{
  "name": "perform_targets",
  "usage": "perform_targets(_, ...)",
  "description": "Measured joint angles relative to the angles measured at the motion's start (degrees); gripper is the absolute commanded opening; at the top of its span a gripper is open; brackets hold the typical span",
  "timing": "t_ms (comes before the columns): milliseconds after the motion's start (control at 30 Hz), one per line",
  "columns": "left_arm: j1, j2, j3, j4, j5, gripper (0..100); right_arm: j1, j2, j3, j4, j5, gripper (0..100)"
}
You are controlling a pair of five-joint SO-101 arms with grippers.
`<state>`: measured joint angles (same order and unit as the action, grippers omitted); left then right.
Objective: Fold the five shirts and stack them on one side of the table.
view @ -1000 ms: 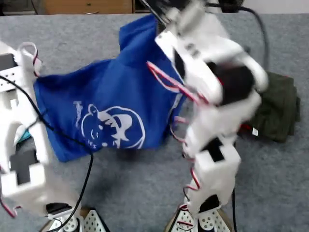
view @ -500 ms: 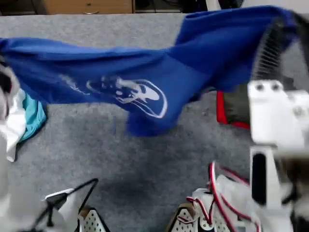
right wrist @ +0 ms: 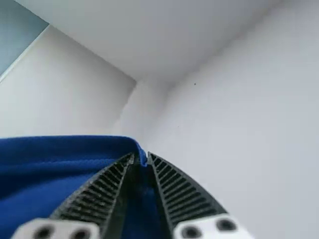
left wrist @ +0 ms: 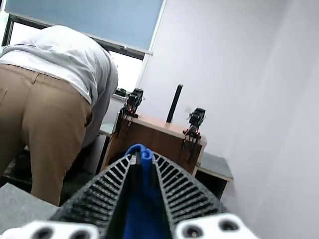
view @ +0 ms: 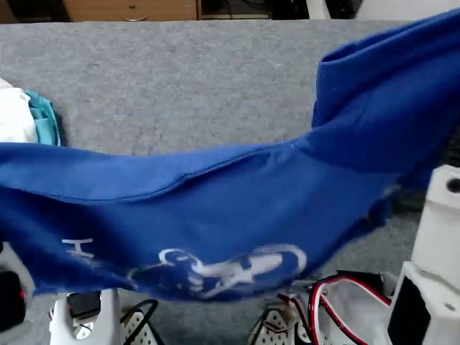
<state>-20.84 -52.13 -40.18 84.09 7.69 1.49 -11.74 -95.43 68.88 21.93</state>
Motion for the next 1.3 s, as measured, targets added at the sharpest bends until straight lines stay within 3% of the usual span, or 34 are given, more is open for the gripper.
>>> perform_targets(367, 0.0, -0.5, -0.4, 12.8, -1.9, 2, 0.0, -2.4, 0.0, 1.0, 0.0, 0.4)
perform_targets(633, 0.0, -9.0, -0.4, 14.5, -3.7, 2, 0.1, -6.9, -0.1, 4.7, 0.0, 0.4)
perform_targets(800, 0.0, -12.1, -0.1, 14.5, -4.0, 2, 0.0, -7.7, -0.1, 4.7, 0.0, 0.4)
perform_targets(1100, 0.0, -12.3, 12.5, 14.4, -4.0, 2, 0.0, -7.9, 7.0, 4.8, 0.0, 0.4)
perform_targets(1300, 0.0, -12.2, 32.7, 1.0, -4.0, 2, -4.4, -7.8, 26.3, 3.7, 0.0, 0.4)
